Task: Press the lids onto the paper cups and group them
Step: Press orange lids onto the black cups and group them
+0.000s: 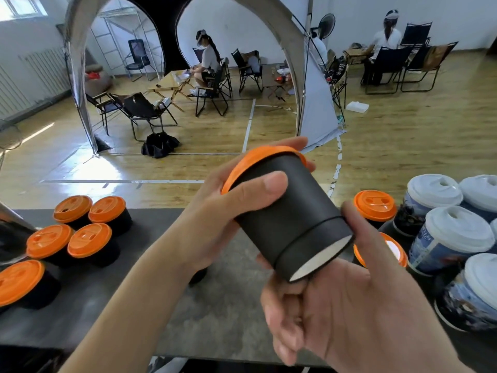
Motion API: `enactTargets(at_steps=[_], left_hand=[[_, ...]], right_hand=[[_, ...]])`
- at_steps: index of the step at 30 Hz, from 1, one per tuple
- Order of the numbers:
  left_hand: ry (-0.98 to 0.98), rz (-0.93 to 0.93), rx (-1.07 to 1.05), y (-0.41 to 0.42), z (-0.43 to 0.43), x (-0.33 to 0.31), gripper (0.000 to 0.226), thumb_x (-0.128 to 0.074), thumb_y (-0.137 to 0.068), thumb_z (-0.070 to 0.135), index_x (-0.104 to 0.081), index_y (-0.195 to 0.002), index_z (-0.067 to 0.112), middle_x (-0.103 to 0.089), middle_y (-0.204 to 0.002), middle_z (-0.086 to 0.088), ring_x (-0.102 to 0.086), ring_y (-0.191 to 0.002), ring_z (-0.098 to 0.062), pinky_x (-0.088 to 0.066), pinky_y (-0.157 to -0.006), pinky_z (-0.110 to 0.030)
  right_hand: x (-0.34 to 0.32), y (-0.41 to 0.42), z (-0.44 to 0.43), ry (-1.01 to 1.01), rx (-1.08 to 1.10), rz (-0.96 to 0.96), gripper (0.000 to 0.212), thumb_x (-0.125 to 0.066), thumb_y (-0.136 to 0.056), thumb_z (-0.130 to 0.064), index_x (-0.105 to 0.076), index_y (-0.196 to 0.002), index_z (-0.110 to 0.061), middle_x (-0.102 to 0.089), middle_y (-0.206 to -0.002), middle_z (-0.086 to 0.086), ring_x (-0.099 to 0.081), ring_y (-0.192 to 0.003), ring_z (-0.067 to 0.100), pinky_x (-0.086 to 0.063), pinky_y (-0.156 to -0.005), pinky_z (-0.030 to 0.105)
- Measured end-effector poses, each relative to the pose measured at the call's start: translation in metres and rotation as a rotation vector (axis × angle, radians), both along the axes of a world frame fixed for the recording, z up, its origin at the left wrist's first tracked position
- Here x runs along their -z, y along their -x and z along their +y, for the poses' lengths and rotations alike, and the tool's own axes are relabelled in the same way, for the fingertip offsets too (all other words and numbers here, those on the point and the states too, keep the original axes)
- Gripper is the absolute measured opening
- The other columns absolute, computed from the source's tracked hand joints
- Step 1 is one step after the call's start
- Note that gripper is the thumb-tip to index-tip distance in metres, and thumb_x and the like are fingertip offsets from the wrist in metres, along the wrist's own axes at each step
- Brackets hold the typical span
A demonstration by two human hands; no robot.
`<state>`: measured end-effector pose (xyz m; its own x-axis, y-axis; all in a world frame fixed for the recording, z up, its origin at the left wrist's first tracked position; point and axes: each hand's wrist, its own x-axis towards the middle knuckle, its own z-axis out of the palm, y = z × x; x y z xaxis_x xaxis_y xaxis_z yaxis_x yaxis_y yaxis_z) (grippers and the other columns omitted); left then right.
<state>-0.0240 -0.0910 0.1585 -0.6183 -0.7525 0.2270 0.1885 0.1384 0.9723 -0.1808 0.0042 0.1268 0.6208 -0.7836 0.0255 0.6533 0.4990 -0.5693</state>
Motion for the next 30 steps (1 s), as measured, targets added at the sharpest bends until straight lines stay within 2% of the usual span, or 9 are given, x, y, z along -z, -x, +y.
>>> enactTargets(at_steps=[4, 8, 12, 14, 17, 19, 24, 26, 30], left_hand=[[0.018, 0.011, 0.027, 0.004, -0.003, 0.001, 0.072, -0.084, -0.077, 0.054, -0.062, -0.14, 0.027, -0.068, -0.134, -0.008, -0.064, -0.125, -0.032, -0.054, -0.101, -0.044], [0.097, -0.005, -0.059, 0.006, 0.0, 0.002, 0.061, -0.086, -0.07, 0.059, -0.068, -0.122, 0.032, -0.073, -0.114, 0.0, -0.071, -0.108, -0.023, -0.057, -0.088, -0.033], [0.189, -0.085, -0.169, 0.013, 0.002, 0.003, 0.031, -0.079, -0.08, 0.044, -0.074, -0.107, 0.03, -0.076, -0.098, 0.004, -0.074, -0.093, -0.012, -0.057, -0.076, -0.022], [0.176, -0.075, -0.15, 0.012, 0.003, 0.003, 0.036, -0.077, -0.083, 0.049, -0.073, -0.111, 0.028, -0.076, -0.102, 0.003, -0.074, -0.097, -0.015, -0.058, -0.079, -0.025], [0.139, -0.044, -0.045, 0.005, 0.003, 0.005, 0.058, -0.081, -0.078, 0.055, -0.062, -0.125, 0.027, -0.07, -0.113, -0.007, -0.069, -0.102, -0.039, -0.058, -0.076, -0.063], [0.133, -0.037, -0.042, 0.004, 0.003, 0.006, 0.056, -0.082, -0.077, 0.055, -0.063, -0.122, 0.029, -0.068, -0.109, -0.008, -0.067, -0.094, -0.039, -0.049, -0.069, -0.075], [0.175, -0.095, -0.133, 0.011, 0.003, 0.004, 0.034, -0.079, -0.079, 0.043, -0.069, -0.11, 0.035, -0.073, -0.097, 0.009, -0.071, -0.091, -0.01, -0.056, -0.076, -0.022], [0.161, -0.102, -0.11, 0.01, 0.003, 0.004, 0.045, -0.081, -0.079, 0.052, -0.067, -0.116, 0.032, -0.073, -0.101, 0.008, -0.071, -0.095, -0.011, -0.055, -0.08, -0.021], [0.087, -0.011, -0.073, 0.007, 0.003, 0.01, 0.058, -0.082, -0.076, 0.056, -0.064, -0.12, 0.023, -0.068, -0.11, -0.013, -0.067, -0.102, -0.027, -0.056, -0.084, -0.039]], right_hand=[[-0.001, 0.0, -0.001, -0.061, 0.223, 0.083, 0.08, -0.087, -0.056, -0.068, -0.079, -0.101, -0.002, -0.064, -0.065, 0.018, -0.06, -0.049, 0.023, -0.055, -0.053, 0.036], [0.001, 0.001, -0.002, -0.084, 0.212, 0.084, 0.091, -0.088, -0.05, -0.068, -0.077, -0.105, 0.003, -0.064, -0.068, 0.022, -0.061, -0.051, 0.027, -0.056, -0.055, 0.038], [0.005, -0.007, -0.004, 0.003, 0.356, 0.244, 0.086, -0.082, -0.043, -0.083, -0.083, -0.093, -0.013, -0.065, -0.069, 0.021, -0.062, -0.053, 0.026, -0.055, -0.052, 0.037], [0.004, -0.011, -0.004, -0.017, 0.359, 0.233, 0.084, -0.073, -0.048, -0.086, -0.084, -0.089, -0.013, -0.064, -0.063, 0.022, -0.062, -0.048, 0.026, -0.054, -0.05, 0.036], [0.002, -0.008, -0.004, -0.092, 0.223, 0.069, 0.087, -0.057, -0.062, -0.078, -0.079, -0.102, -0.003, -0.064, -0.061, 0.025, -0.061, -0.045, 0.029, -0.055, -0.051, 0.035], [0.003, -0.004, -0.004, -0.075, 0.162, 0.046, 0.09, -0.05, -0.07, -0.078, -0.076, -0.108, -0.001, -0.066, -0.066, 0.025, -0.062, -0.049, 0.028, -0.057, -0.055, 0.036], [0.005, -0.007, -0.008, -0.055, 0.315, 0.193, 0.087, -0.047, -0.066, -0.079, -0.081, -0.103, -0.009, -0.062, -0.067, 0.02, -0.059, -0.05, 0.026, -0.055, -0.051, 0.039], [0.004, -0.006, -0.009, -0.096, 0.337, 0.138, 0.083, -0.048, -0.068, -0.077, -0.081, -0.104, -0.01, -0.059, -0.061, 0.016, -0.057, -0.046, 0.024, -0.054, -0.05, 0.036], [0.006, -0.001, -0.008, -0.078, 0.198, -0.015, 0.083, -0.048, -0.08, -0.073, -0.072, -0.126, -0.008, -0.06, -0.066, 0.015, -0.059, -0.051, 0.023, -0.055, -0.058, 0.036]])
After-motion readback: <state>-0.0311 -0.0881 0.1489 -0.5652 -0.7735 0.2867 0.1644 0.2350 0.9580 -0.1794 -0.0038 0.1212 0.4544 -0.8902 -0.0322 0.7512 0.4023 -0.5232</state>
